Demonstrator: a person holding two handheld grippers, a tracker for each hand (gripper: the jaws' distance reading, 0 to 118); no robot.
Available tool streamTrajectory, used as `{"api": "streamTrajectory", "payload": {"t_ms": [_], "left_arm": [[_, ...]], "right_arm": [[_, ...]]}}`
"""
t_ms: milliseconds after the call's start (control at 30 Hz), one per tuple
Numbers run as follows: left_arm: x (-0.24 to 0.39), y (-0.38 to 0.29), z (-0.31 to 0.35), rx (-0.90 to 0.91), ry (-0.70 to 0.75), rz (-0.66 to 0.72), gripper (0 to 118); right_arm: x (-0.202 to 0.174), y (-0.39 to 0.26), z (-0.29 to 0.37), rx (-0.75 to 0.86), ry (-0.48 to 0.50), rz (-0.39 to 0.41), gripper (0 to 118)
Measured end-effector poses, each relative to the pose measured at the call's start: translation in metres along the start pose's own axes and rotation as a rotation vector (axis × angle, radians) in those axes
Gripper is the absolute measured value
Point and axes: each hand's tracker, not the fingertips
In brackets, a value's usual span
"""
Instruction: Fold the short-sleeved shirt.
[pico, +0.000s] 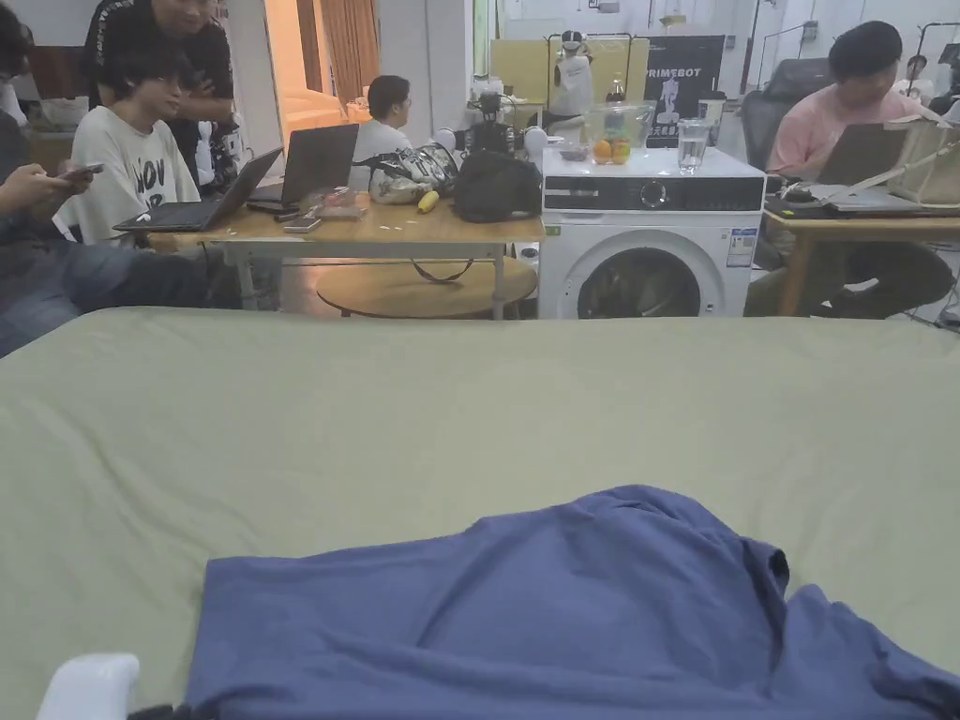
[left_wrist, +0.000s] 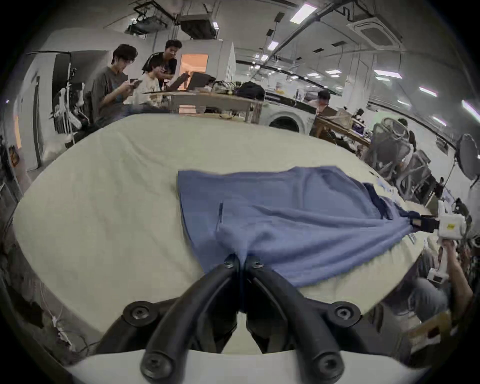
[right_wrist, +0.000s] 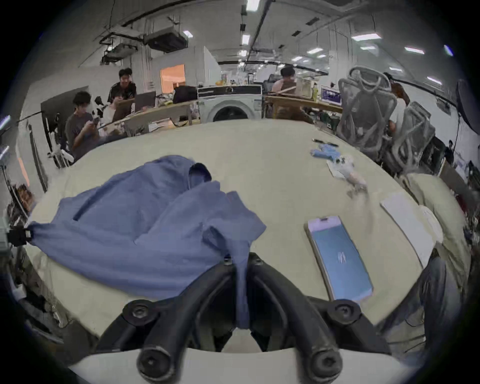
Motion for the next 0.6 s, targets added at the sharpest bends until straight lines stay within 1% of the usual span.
{"api": "streamTrajectory", "payload": {"t_ms": [33,67,133,167,200,233,267,300,333,400,467,533,600], "left_arm": [[-0.001,-0.010,0.001,-0.027,0.003,0.008,0],[-0.002,-0.018,0.002,-0.026,-0.007,0.019,0],[-0.007,-0.031,-0.001,-0.023,-0.014,0.049,0],[-0.010,-0.034,-0.003,-0.014,-0.037,0.075,0],[-0.012,-0.033,-0.003,-0.013,-0.053,0.100,8],[-0.012,-0.031,-0.001,-0.015,-0.042,0.100,30],[-0.012,-0.030,0.000,-0.011,-0.040,0.101,69],[-0.011,-0.028,0.004,0.002,-0.044,0.098,84],[-0.009,-0.028,0.012,0.063,-0.049,0.081,84],[0.001,-0.015,0.023,0.125,-0.016,0.039,84],[0.017,0.002,0.035,0.202,0.022,-0.008,84],[0.036,0.020,0.047,0.290,0.011,-0.036,84],[0.052,0.032,0.055,0.360,0.004,-0.066,84]], "right_arm": [[-0.002,-0.012,0.001,-0.018,0.002,-0.002,0],[-0.002,-0.020,0.000,-0.039,0.011,0.013,0],[-0.003,-0.035,-0.004,-0.049,-0.007,0.049,0],[-0.004,-0.038,-0.009,-0.058,0.000,0.051,0],[-0.003,-0.040,-0.013,-0.059,0.004,0.043,4],[-0.001,-0.040,-0.015,-0.070,0.012,0.029,16],[0.000,-0.039,-0.015,-0.071,0.009,0.030,45],[0.001,-0.040,-0.014,-0.056,0.010,0.025,67],[0.002,-0.037,-0.009,-0.029,0.021,0.027,72],[0.000,-0.024,0.001,0.037,0.049,0.020,72],[-0.008,-0.011,0.011,0.093,0.106,0.019,72],[-0.025,0.007,0.023,0.164,0.162,0.038,72],[-0.043,0.017,0.031,0.214,0.215,0.039,72]]}}
